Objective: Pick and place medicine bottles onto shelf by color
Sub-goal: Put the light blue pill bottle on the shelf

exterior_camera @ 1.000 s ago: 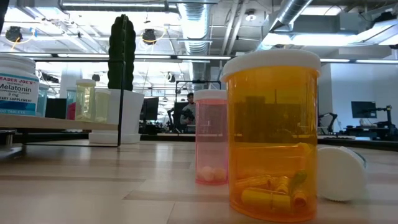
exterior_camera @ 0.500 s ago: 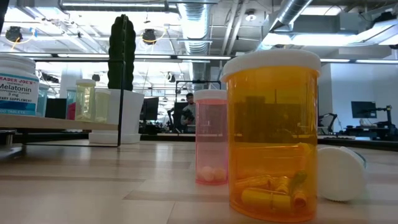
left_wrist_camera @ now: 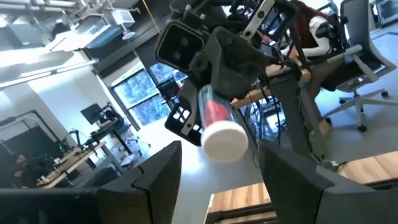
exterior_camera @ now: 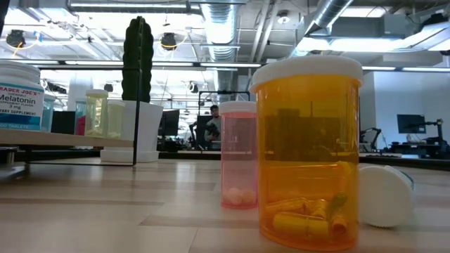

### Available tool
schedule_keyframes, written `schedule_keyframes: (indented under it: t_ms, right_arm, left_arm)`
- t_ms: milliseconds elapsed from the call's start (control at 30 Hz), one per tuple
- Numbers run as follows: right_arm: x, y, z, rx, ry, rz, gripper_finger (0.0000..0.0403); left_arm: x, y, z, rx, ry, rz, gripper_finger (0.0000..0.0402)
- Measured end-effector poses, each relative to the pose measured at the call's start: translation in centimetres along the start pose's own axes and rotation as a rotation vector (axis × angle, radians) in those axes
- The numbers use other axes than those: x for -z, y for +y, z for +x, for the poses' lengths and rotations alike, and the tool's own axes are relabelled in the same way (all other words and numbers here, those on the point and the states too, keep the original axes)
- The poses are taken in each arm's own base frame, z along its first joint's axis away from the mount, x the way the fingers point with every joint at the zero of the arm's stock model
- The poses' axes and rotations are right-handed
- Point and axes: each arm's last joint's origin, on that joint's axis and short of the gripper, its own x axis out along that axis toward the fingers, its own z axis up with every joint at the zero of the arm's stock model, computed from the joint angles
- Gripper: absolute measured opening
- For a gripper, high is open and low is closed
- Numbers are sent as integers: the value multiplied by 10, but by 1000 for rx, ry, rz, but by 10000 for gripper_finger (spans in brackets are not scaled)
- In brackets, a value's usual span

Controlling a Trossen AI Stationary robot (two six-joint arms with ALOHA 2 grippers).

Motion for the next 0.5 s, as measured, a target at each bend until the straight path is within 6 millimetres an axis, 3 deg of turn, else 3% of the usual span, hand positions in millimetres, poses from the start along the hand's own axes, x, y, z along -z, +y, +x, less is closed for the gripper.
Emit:
schedule_keyframes:
  t_ms: [500]
  right_arm:
    - [-3, -4, 17, -22, -29, 13, 113]
  left_arm:
    - [1, 0, 0, 3, 8, 60, 200]
